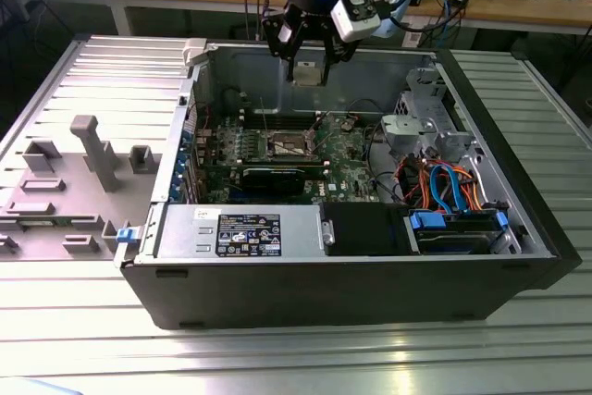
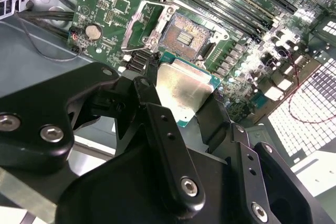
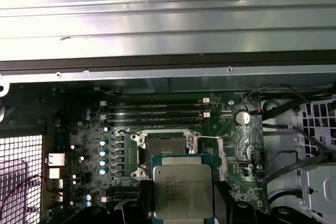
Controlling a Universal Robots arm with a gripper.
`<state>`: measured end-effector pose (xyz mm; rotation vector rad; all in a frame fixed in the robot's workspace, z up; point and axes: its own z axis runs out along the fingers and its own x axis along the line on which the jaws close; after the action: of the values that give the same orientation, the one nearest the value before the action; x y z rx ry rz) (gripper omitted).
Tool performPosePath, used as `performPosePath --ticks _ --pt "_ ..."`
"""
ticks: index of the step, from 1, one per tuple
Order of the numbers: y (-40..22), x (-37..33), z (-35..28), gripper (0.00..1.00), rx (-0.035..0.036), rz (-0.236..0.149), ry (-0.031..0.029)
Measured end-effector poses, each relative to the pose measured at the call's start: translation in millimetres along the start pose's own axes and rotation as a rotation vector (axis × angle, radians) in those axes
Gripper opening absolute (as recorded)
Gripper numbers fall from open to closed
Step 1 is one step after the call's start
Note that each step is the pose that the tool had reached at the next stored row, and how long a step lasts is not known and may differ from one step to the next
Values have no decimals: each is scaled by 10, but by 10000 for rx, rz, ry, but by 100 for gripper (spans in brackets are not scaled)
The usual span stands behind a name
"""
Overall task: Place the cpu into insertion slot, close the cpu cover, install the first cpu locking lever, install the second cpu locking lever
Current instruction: 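Place the cpu into insertion slot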
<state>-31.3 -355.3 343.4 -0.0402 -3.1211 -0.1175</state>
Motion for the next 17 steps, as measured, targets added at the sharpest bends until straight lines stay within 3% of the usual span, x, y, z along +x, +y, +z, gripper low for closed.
performPosePath --ticks 9,17 --pt "-4 5 42 55 6 2 -1" --pt "-7 52 81 55 5 -1 -1"
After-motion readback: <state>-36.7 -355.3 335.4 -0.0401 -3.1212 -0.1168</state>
